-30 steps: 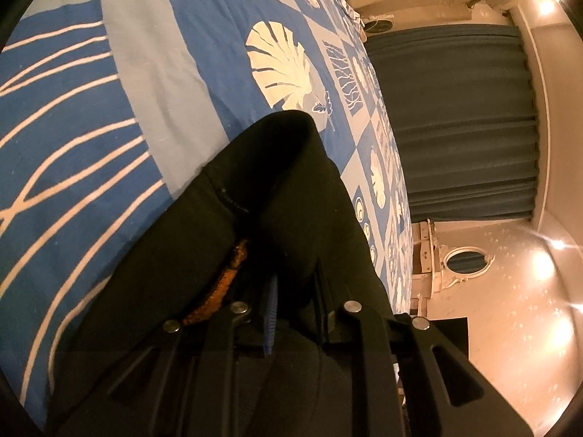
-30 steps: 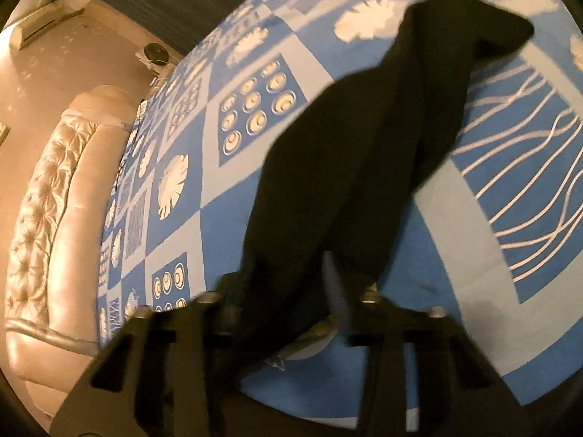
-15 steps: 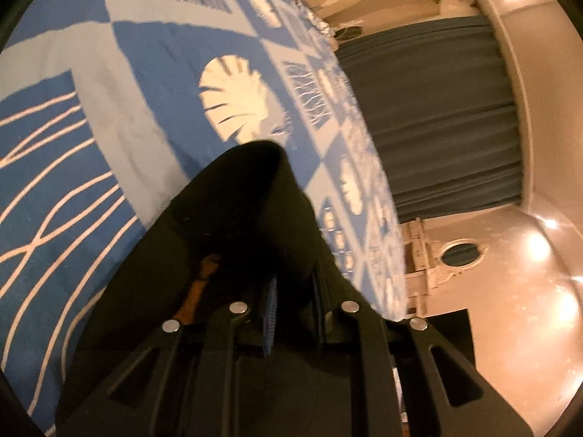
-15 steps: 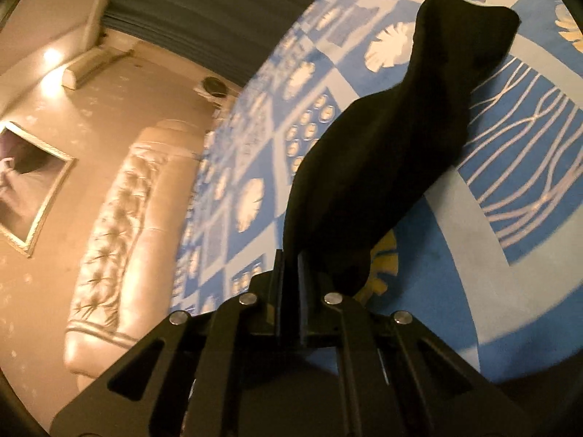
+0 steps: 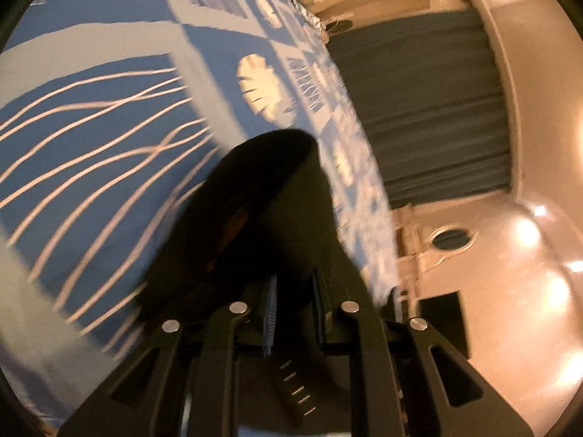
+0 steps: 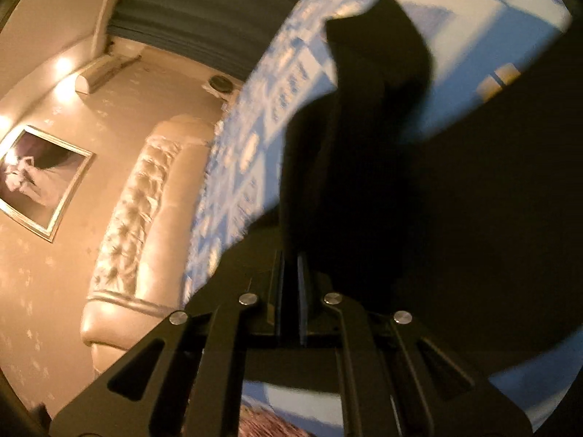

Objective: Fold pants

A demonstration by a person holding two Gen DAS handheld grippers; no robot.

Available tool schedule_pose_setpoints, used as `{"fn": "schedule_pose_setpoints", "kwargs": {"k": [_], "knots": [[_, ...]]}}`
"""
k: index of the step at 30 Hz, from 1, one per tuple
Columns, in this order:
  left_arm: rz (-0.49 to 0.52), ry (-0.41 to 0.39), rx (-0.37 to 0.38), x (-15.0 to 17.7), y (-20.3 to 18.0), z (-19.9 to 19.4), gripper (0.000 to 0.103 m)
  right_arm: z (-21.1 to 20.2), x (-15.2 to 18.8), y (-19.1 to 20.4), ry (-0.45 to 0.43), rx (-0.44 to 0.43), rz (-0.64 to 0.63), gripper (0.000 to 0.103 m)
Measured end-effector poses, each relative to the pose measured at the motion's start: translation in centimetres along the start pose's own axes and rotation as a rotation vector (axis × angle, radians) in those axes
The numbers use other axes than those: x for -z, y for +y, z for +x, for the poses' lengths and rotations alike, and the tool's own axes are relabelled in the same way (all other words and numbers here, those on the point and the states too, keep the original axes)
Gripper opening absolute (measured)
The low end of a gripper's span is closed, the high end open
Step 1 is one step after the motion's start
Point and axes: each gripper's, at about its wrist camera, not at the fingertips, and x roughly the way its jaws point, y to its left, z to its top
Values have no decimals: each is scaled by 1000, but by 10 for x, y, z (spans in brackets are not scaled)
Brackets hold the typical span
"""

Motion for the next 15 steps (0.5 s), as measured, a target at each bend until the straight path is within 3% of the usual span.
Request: {"fn": "schedule_pose_setpoints", "kwargs": {"k": [4, 7, 9, 11, 15], "knots": [[17, 16, -26, 16, 14, -13, 28, -5, 17, -25, 7, -14, 71, 10], [48, -9, -21, 26, 8, -29, 60, -8, 25, -25, 7, -32, 84, 11], [52, -32, 8, 32, 1, -35, 74, -6, 34, -21, 29, -43, 74, 19], [38, -35, 29, 35, -3, -32, 76, 0, 40, -18, 55, -54, 81, 26], [-24, -7, 20, 35, 1, -10, 76, 22, 53, -21, 113, -92, 141, 26]]}}
